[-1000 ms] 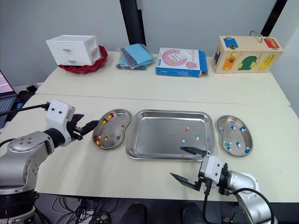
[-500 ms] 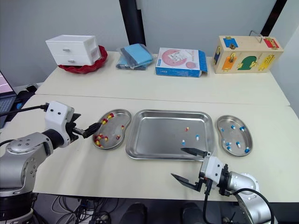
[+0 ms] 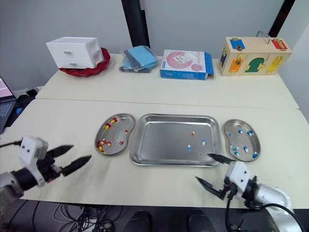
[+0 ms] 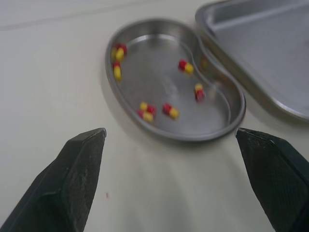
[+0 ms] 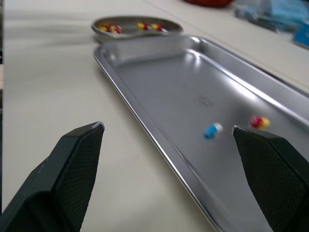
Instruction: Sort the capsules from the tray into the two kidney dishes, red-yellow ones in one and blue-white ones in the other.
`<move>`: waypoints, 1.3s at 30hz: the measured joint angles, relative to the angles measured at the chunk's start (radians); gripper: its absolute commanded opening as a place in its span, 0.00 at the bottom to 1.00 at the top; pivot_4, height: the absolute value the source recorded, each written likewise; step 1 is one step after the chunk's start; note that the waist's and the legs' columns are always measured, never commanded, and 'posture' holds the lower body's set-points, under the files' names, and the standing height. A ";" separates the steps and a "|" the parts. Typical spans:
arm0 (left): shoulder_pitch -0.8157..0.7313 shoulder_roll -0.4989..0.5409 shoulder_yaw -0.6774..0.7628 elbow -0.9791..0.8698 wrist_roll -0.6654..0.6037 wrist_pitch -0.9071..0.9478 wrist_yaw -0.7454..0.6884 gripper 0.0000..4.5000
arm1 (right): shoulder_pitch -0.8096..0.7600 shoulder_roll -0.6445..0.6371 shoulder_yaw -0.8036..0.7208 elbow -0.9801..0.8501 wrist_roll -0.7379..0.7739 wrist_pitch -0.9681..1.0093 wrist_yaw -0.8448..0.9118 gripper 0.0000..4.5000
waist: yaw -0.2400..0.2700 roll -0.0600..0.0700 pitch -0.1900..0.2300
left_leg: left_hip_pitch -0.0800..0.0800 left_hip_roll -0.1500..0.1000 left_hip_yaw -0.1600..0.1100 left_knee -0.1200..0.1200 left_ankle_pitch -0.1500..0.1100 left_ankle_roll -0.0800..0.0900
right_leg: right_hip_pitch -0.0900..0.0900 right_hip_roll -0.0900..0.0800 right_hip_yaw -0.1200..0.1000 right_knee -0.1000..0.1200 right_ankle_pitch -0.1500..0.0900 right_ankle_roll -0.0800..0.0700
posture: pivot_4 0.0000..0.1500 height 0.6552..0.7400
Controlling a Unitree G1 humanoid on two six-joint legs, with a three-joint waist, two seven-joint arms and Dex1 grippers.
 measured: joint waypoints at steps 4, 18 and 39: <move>0.075 -0.021 0.000 0.043 0.036 -0.114 -0.013 0.99 | 0.114 -0.062 -0.141 -0.016 0.028 0.004 0.037 1.00 | 0.001 -0.001 0.000 | 0.001 0.000 0.001 0.000 0.000 0.000 | 0.000 0.000 0.001 0.000 0.000 0.000 | 1.00 1.00; 0.202 -0.027 -0.002 0.167 0.061 -0.259 -0.106 0.99 | 0.213 -0.197 -0.507 0.144 0.115 0.090 0.203 1.00 | -0.004 -0.002 -0.001 | 0.001 0.001 0.004 -0.001 0.000 0.000 | 0.000 0.001 0.003 -0.004 -0.001 0.000 | 1.00 1.00; 0.074 0.024 -0.290 -0.042 -0.008 -0.328 -0.290 0.99 | 0.461 -0.103 -0.569 -0.187 0.125 0.230 0.257 1.00 | -0.003 0.000 -0.002 | 0.000 0.001 0.004 -0.001 0.000 0.000 | 0.001 0.001 0.003 -0.007 0.000 0.001 | 1.00 1.00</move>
